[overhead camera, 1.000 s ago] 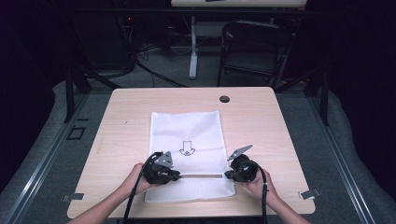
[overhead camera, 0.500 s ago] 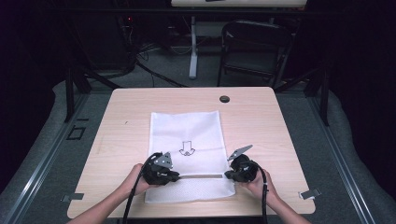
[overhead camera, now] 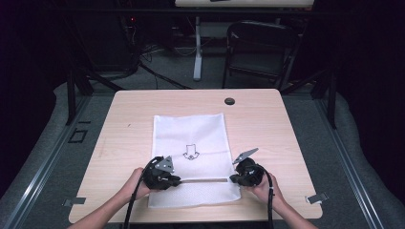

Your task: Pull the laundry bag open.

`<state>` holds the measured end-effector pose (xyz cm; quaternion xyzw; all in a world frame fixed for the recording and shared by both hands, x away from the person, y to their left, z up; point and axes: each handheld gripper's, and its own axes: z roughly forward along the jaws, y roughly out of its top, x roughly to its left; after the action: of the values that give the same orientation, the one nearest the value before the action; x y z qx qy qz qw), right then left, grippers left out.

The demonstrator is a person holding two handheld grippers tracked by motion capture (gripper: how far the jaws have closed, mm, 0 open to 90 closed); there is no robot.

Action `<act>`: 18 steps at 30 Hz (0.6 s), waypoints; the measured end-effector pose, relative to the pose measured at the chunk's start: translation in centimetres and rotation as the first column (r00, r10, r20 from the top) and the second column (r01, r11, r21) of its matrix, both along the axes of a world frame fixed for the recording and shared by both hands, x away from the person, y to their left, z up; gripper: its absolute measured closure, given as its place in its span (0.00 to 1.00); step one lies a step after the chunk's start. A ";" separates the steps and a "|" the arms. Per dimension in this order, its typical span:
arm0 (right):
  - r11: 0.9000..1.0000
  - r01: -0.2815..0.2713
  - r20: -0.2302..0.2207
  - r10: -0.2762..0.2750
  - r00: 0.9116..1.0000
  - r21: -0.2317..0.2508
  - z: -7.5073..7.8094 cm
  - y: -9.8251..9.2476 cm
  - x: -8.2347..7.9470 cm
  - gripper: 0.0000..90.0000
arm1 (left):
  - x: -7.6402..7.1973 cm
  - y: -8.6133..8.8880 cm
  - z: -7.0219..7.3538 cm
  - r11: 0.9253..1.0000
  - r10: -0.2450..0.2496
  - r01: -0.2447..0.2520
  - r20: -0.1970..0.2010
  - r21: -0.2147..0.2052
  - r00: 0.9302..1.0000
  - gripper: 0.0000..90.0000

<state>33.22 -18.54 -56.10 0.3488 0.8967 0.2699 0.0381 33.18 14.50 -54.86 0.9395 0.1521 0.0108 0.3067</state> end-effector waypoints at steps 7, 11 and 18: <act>1.000 -0.002 -0.002 0.002 1.000 -0.001 0.0 0.0 0.0 1.00 | 0.0 0.7 -0.1 1.000 0.009 -0.009 -0.005 0.005 1.000 0.92; 1.000 -0.002 -0.004 0.002 1.000 -0.002 0.0 0.0 0.0 1.00 | -0.1 1.0 -0.1 1.000 0.008 -0.008 -0.007 0.000 1.000 0.91; 1.000 -0.001 -0.003 0.001 1.000 -0.002 0.0 0.0 0.0 1.00 | 0.0 1.1 -0.1 1.000 0.007 -0.007 -0.019 -0.003 1.000 0.92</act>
<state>33.25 -18.53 -56.09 0.3488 0.8972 0.2683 0.0370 33.16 15.61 -54.98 0.9385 0.1582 0.0027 0.3069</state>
